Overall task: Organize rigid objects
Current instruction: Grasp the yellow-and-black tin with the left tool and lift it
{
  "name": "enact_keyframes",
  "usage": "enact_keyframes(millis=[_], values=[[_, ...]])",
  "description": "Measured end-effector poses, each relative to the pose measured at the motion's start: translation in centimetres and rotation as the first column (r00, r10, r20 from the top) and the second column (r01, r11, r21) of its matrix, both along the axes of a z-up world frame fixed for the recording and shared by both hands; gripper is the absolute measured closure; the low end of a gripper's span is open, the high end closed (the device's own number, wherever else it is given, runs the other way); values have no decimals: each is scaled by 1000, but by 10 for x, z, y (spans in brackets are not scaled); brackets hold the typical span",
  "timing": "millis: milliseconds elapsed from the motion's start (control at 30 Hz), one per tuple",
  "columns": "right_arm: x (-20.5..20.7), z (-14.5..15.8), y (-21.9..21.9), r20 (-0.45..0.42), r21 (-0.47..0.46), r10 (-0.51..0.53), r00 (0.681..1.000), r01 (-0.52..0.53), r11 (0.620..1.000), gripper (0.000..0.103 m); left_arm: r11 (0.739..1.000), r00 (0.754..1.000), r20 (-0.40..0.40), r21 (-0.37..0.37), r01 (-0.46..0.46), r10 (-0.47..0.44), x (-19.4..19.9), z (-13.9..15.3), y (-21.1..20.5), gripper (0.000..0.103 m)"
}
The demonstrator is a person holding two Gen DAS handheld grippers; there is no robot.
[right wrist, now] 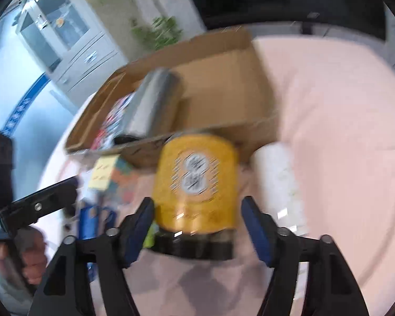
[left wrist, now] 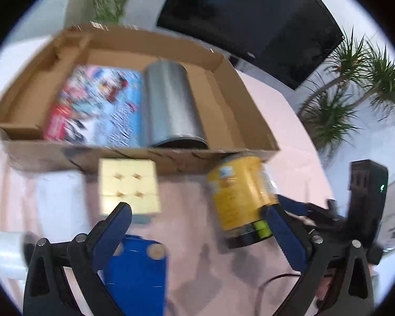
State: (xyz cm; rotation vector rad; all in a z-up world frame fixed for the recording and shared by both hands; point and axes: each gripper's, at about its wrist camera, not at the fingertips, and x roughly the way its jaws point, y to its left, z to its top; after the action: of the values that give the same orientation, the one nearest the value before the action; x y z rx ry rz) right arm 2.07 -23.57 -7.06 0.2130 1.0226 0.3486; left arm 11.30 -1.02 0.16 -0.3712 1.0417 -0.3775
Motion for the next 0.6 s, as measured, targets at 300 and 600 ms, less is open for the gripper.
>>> enact_keyframes(millis=[300, 600], values=[[3, -6, 28, -84, 155, 189, 978, -175, 972, 36, 988, 965, -228, -109, 106, -128, 31, -32, -21, 2], [12, -17, 56, -129, 125, 194, 972, -179, 976, 25, 996, 965, -249, -62, 66, -79, 26, -25, -12, 25]])
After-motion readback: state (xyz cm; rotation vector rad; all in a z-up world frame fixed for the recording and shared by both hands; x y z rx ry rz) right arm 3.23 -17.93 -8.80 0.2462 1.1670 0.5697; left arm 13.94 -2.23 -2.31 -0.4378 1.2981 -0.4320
